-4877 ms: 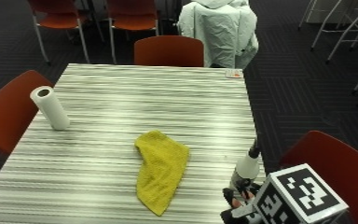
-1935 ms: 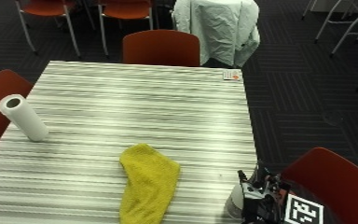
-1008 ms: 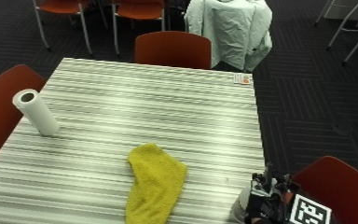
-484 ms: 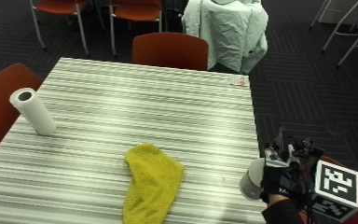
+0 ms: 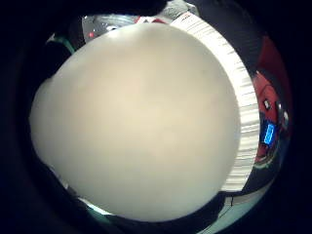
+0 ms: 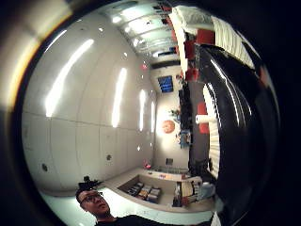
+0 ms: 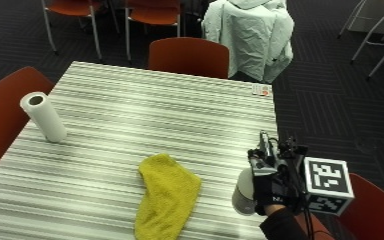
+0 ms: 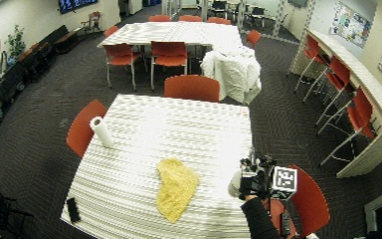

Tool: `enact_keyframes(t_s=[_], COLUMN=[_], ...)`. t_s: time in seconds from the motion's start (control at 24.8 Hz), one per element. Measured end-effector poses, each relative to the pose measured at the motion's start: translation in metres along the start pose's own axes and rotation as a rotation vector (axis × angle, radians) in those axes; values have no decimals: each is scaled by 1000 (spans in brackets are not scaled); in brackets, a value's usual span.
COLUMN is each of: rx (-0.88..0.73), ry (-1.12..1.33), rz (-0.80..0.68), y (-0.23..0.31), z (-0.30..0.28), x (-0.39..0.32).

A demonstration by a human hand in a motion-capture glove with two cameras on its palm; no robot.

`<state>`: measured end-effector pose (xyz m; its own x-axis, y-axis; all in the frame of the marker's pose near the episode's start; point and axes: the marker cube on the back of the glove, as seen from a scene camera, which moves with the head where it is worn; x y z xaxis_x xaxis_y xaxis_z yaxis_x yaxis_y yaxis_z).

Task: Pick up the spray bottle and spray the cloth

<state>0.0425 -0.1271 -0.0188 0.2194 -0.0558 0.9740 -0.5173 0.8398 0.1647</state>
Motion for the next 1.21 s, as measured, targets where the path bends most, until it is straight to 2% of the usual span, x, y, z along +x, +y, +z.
enact_keyframes(t_s=[0.4, 0.81, 0.97, 1.21], rx=[-397, -474, -528, -682], ry=[83, 164, 258, 487], rz=[4, 23, 123, 437], y=[7, -8, -17, -23], z=[103, 123, 128, 134], x=[-26, -20, -4, 47])
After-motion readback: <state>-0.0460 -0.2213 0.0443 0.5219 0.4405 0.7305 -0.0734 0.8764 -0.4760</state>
